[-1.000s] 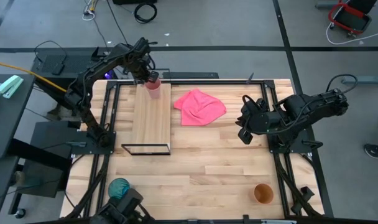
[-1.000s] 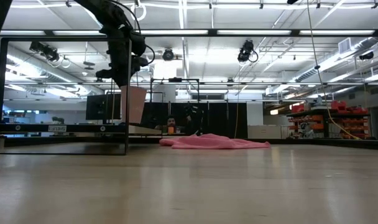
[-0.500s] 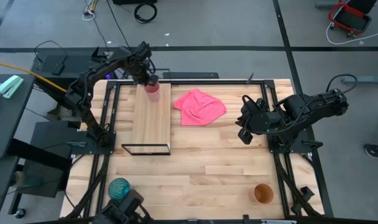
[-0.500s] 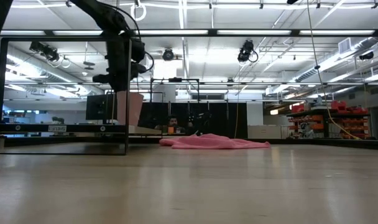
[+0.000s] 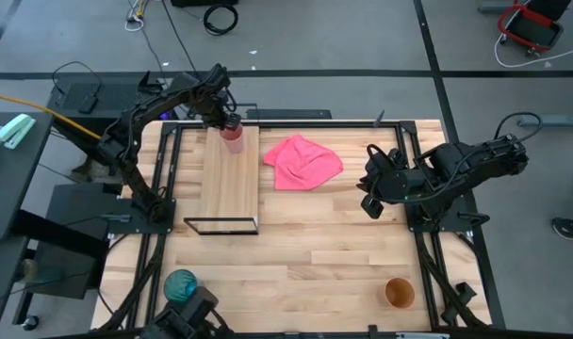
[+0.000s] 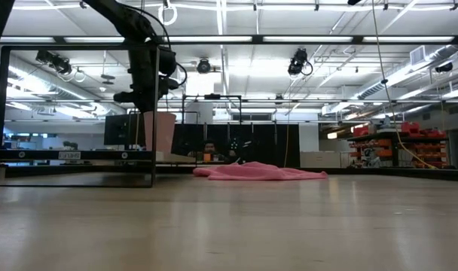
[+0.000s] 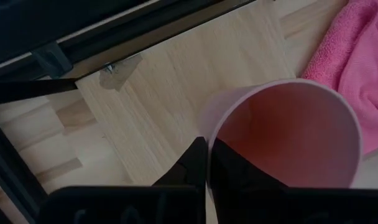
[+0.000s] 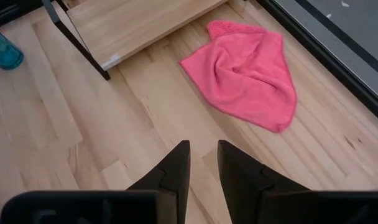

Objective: Stack small to large cups/mugs on shelf
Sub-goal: Put the pink cup on the shelf, then put the orange cup on the shelf

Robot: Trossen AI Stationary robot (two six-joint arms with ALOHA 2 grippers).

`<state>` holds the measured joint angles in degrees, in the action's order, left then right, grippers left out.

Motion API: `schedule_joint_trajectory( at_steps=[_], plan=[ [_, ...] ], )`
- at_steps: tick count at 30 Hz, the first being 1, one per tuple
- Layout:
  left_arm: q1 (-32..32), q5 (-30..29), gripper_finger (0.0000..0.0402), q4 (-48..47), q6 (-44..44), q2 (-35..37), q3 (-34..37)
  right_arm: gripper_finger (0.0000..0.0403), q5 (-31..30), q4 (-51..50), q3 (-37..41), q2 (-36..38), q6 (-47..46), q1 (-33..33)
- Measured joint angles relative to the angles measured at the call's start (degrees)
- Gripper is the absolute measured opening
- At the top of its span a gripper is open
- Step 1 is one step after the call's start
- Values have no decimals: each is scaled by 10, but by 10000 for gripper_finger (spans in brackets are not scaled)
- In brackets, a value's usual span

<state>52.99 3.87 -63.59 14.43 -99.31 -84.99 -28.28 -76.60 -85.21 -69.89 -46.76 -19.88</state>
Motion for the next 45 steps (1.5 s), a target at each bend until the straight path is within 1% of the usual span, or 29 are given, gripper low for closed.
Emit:
schedule_joint_trajectory(
  at_steps=[7, 14, 19, 27, 33, 35, 38, 41, 45],
  plan=[
    [0, -4, 57, -8, -1, -2, 0, 90, 0, 0, 0, 0, 4, 0],
    [0, -2, 78, -13, -1, -1, 0, 90, 0, 0, 0, 0, 4, 0],
    [0, 1, 92, -21, -1, 14, 0, 90, 0, 0, 0, 0, 4, 0],
    [-4, 4, 110, -31, 14, 74, 0, 90, 0, 0, 0, 0, 4, 0],
    [-36, 5, 111, -84, 19, 141, -1, 90, 7, -1, 0, 0, 5, 0],
    [-57, 6, 108, -100, 30, 164, -1, 90, 21, -3, 0, 0, 10, 0],
    [-94, 6, 103, -115, 50, 202, -1, 90, 64, -5, 0, 1, 18, 0],
    [-138, 10, 99, -115, 78, 240, -1, 90, 133, -5, 0, 6, 10, -1],
    [-200, 11, 100, -114, 123, 281, -1, 90, 238, -40, 0, 15, -59, -22]
  ],
)
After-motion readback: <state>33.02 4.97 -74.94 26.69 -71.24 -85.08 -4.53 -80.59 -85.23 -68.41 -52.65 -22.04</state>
